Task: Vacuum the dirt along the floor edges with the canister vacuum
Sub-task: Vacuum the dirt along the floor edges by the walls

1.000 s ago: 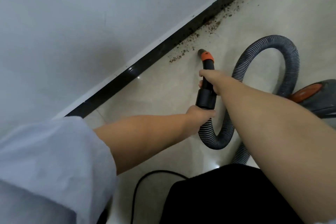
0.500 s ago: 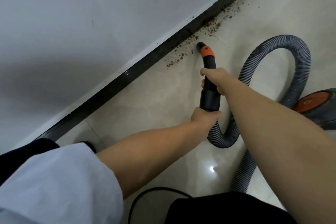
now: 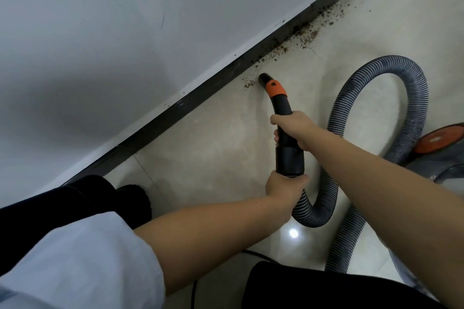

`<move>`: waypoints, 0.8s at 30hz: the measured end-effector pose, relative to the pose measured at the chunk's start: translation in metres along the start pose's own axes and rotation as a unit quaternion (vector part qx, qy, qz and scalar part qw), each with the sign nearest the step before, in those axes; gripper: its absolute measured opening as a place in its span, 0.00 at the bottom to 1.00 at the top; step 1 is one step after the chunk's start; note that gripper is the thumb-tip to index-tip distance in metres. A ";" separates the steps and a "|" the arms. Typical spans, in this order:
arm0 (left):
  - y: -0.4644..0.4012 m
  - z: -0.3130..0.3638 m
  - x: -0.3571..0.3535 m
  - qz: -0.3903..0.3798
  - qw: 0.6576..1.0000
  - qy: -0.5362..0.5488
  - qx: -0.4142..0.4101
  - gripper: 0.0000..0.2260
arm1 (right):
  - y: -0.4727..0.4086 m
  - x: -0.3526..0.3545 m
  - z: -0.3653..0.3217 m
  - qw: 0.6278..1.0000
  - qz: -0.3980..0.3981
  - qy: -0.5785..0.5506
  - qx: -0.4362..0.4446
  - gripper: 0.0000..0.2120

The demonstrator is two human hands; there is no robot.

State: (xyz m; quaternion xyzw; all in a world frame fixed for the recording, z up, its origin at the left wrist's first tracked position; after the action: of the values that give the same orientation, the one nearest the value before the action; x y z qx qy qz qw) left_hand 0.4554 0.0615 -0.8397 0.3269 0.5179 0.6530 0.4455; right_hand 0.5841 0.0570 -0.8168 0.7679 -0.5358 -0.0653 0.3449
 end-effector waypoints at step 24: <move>-0.020 0.062 0.006 0.004 0.997 -0.073 -0.021 0.16 | -0.043 0.014 -0.021 0.994 0.076 -0.084 0.002 0.07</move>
State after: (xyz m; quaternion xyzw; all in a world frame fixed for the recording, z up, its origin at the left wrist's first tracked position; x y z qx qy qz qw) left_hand 0.5131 0.0918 -0.8439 0.3665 0.4692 0.6396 0.4862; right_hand 0.6329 0.0628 -0.8231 0.7172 -0.6201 -0.1023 0.3011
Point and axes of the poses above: each hand's wrist, its own y-axis away from the middle knuckle, its own x-axis out of the back of the hand, z = x × y, the point moved 2 cm from there along -y, towards the middle knuckle, and after that the axes turned 15 degrees about x, right-handed, at the moved point
